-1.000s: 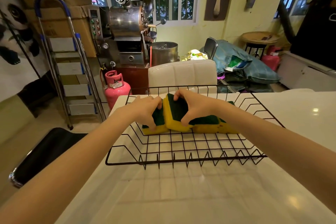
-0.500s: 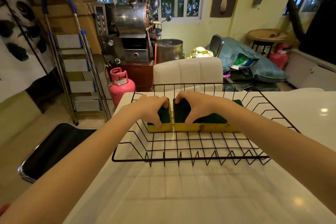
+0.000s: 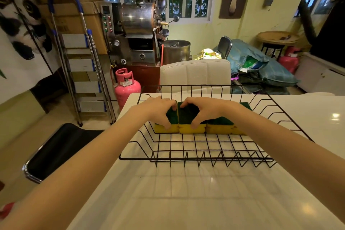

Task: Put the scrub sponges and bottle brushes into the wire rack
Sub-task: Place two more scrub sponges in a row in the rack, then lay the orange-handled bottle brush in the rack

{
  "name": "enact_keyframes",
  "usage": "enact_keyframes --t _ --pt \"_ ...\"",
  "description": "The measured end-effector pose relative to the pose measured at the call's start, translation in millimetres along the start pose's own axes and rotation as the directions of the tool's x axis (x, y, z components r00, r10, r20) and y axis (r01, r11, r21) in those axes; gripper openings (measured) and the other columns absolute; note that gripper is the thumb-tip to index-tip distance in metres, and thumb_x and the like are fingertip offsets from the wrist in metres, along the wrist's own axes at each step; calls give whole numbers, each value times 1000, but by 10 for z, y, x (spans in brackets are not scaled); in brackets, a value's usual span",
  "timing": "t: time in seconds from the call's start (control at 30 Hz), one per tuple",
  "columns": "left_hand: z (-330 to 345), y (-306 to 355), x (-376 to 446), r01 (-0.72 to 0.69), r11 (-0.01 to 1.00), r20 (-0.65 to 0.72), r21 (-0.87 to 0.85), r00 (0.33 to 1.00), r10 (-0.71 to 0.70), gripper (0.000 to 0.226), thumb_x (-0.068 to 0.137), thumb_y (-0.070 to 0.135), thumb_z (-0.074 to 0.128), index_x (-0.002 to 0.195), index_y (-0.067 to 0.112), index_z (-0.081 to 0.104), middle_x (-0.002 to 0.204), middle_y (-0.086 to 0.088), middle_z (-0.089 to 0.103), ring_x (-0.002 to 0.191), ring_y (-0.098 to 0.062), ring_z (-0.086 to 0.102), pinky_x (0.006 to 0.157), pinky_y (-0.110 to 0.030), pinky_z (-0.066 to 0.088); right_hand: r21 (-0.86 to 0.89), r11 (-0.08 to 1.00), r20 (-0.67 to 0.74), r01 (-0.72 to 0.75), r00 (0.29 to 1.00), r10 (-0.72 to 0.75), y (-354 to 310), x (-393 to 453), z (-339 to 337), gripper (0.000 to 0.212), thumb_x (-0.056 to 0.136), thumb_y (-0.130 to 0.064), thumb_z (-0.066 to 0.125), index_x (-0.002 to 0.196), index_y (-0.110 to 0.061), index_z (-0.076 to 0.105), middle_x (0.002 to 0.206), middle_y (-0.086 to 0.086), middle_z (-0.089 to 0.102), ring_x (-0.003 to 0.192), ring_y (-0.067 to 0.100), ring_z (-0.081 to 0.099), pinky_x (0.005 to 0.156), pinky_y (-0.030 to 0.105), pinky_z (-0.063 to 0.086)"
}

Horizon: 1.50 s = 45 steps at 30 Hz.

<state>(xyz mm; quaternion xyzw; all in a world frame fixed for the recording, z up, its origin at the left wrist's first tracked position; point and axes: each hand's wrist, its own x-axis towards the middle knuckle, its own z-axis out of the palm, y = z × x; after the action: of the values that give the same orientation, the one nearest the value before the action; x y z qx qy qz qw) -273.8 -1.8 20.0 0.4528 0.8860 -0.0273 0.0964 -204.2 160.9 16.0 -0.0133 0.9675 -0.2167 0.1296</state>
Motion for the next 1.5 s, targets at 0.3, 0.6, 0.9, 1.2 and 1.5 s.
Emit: enact_keyframes --t 0.3,0.6,0.9,1.2,1.5 --pt "52 124 -200 -18 986 -77 -163 997 5 57 75 31 64 127 19 43 124 -7 49 111 -22 48 92 -35 46 -275 961 -106 6 994 -37 -163 -207 188 77 77 -27 67 141 -17 24 137 10 43 124 27 40 102 40 40" --pt "20 459 -641 -146 921 -252 -360 966 54 84 77 42 62 143 25 12 151 -5 26 134 -20 30 105 -32 30 -11 999 -371 48 927 -49 -261 -762 209 80 80 -25 65 143 -23 17 149 8 33 135 25 29 108 39 30" --pt "140 958 -1298 -324 841 -417 -433 899 131 81 78 45 59 142 32 12 150 4 28 133 -13 31 107 -32 30 124 982 -588 140 808 -41 -518 -1699 519 76 82 -24 63 143 -26 18 143 3 41 130 16 38 104 31 35" --pt "358 1422 -1781 -370 858 -201 -356 927 316 93 67 61 58 141 39 5 154 14 14 136 -5 20 109 -30 23 122 992 -387 29 922 21 -458 -2490 965 67 80 -39 63 137 -30 29 128 -5 48 109 9 49 78 14 40" --pt "538 1553 -1879 -297 909 102 -294 935 338 79 68 54 67 134 37 28 140 10 39 119 -9 41 99 -27 37 12 990 -46 -139 989 139 -425 -2848 1107 50 72 -35 72 118 -33 50 108 -4 56 97 14 56 81 30 49"
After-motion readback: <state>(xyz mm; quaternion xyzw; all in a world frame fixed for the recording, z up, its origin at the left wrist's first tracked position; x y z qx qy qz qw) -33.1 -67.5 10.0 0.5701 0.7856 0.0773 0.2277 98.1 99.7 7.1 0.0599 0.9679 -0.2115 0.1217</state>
